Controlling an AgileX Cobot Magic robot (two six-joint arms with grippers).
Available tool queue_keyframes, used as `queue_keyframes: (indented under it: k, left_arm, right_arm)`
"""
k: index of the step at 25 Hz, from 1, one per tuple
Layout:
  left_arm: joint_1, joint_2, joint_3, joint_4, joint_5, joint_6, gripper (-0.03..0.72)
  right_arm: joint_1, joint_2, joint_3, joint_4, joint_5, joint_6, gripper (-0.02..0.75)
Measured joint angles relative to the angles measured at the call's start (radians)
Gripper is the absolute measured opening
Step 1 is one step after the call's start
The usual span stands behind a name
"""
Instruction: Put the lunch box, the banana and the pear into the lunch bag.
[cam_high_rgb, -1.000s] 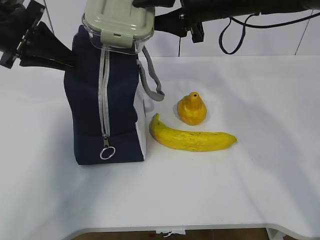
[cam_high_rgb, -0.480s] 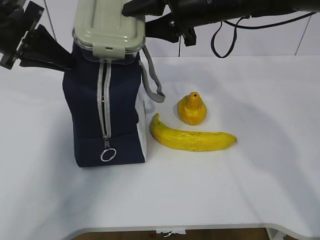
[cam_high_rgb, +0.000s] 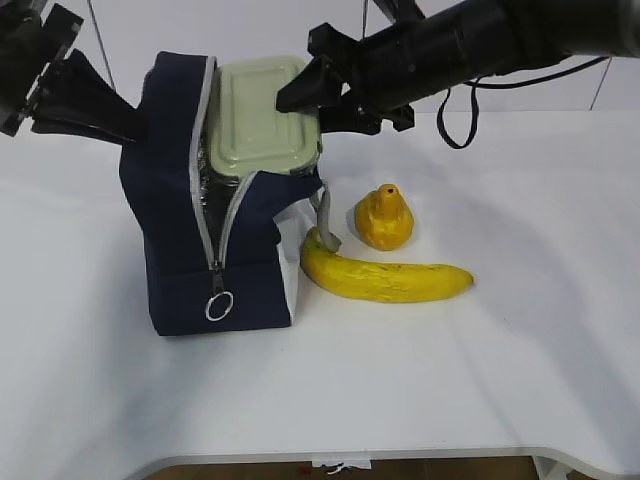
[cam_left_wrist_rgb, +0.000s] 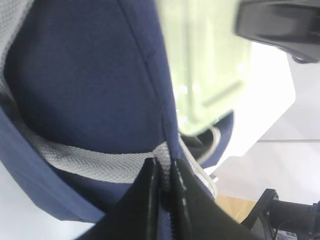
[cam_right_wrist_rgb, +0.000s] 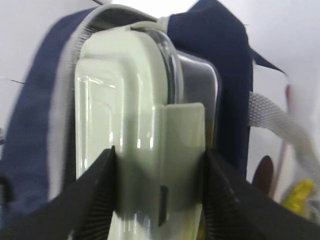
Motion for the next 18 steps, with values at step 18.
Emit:
queue_keyframes:
  k: [18]
  left_arm:
    - [0.000,-0.008,0.000,0.007,0.004,0.019,0.012]
  right_arm:
    - [0.082,0.020,0.000,0.094,0.054,0.018,0.362]
